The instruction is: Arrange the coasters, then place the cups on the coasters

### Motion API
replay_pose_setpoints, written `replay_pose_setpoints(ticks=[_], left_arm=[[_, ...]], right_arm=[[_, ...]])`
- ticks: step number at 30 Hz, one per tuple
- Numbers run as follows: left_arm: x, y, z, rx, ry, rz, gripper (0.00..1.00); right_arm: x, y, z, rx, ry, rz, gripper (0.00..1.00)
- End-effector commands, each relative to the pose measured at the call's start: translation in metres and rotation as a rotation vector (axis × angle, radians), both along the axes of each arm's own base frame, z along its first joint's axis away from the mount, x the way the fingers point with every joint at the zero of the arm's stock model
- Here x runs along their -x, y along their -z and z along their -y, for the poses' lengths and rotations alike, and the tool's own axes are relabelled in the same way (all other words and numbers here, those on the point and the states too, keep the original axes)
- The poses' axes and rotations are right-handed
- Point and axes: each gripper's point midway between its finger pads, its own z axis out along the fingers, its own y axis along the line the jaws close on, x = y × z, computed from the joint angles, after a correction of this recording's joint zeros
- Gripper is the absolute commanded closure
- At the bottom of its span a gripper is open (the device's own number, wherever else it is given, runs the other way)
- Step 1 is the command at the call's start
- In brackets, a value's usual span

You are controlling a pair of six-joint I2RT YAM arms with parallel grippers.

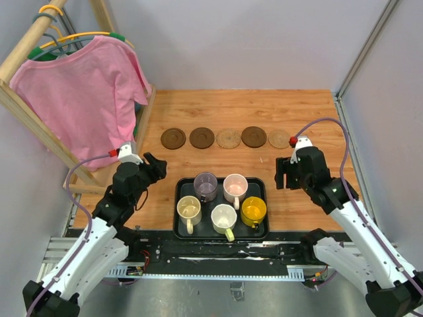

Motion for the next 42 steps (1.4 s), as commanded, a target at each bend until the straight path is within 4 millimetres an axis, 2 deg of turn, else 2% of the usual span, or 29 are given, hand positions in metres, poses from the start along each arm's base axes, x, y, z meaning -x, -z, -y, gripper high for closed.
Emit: replay_pose_setpoints(ticks=[1, 6, 10, 18, 26, 34, 42], left_arm=[[0.013, 0.013, -0.002, -0.009, 0.017, -0.043, 0.36], [0.024, 0.006, 0.008, 0.019, 0.091, -0.015, 0.32], [0.030, 0.000, 0.019, 0.061, 0.157, -0.004, 0.19], [0.044, 0.023, 0.036, 0.095, 0.235, -0.093, 0.18], [0.049, 0.032, 0.047, 0.114, 0.267, -0.123, 0.18], [0.052, 0.043, 0.055, 0.097, 0.290, -0.150, 0.19], [0.044, 0.041, 0.057, 0.082, 0.290, -0.137, 0.18]], right_arm=[[0.027, 0.015, 0.003, 0.017, -0.040, -0.090, 0.28], [0.043, 0.020, -0.008, -0.061, -0.086, -0.111, 0.25], [0.053, 0.018, -0.018, -0.128, -0.124, -0.116, 0.24], [0.079, 0.037, -0.037, -0.125, -0.221, -0.226, 0.24], [0.084, 0.052, -0.054, -0.089, -0.277, -0.289, 0.40], [0.115, 0.061, -0.075, -0.071, -0.374, -0.337, 0.30], [0.136, 0.069, -0.081, -0.039, -0.382, -0.369, 0.26]])
